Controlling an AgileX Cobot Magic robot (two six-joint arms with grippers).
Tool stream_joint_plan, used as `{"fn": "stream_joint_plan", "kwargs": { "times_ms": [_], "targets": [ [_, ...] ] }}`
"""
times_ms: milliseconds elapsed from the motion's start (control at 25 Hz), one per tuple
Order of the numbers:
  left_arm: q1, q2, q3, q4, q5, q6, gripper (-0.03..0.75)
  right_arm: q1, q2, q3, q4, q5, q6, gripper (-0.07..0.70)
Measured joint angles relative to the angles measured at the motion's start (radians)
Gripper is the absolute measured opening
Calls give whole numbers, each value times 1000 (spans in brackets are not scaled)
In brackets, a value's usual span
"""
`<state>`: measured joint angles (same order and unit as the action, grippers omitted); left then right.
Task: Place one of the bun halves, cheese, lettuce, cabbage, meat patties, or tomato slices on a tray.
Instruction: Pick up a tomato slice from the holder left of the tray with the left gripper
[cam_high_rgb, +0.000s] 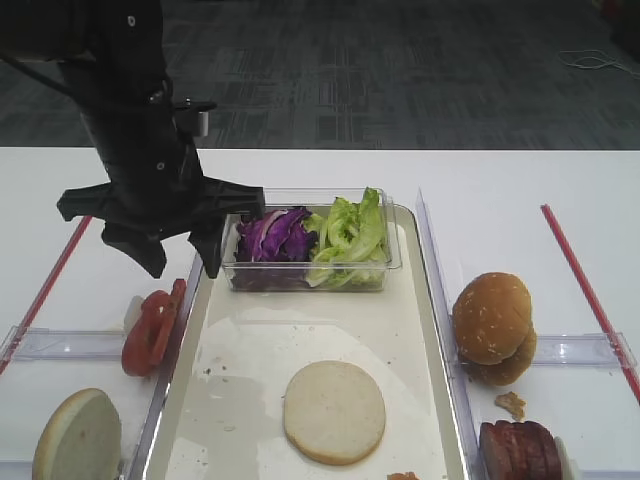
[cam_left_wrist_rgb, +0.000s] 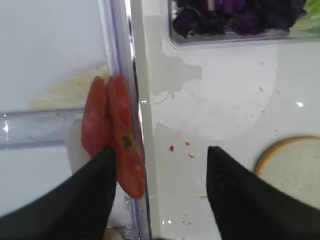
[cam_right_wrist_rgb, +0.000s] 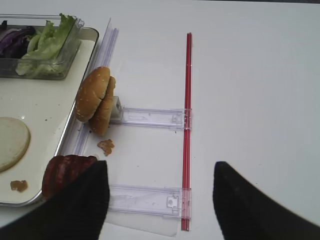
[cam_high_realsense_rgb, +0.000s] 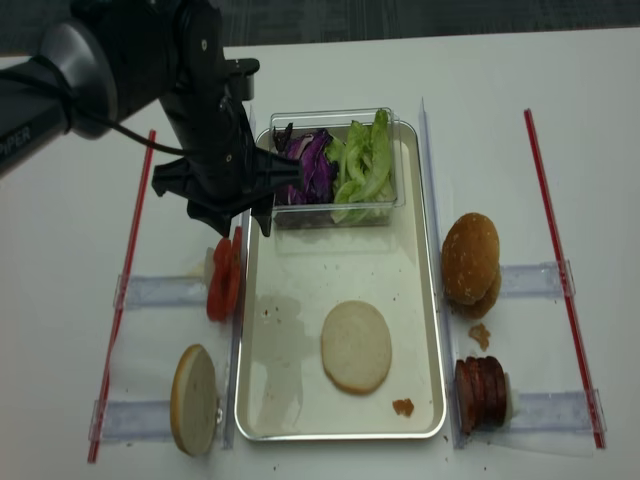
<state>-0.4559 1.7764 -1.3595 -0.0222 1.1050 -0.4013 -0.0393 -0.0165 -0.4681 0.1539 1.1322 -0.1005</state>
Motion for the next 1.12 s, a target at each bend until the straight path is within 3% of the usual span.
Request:
{"fn": "stream_joint_plan", "kwargs": {
  "times_ms": [640, 880, 1120],
  "targets": [
    [0, 4, -2, 40, -11, -28, 358, 0, 0, 0, 0, 0, 0, 468],
    [-7, 82, -2, 40, 12, -18, 344, 0, 0, 0, 0, 0, 0, 468],
    [-18, 111, -2, 41, -2, -18, 342, 0, 0, 0, 0, 0, 0, 468]
  ]
}}
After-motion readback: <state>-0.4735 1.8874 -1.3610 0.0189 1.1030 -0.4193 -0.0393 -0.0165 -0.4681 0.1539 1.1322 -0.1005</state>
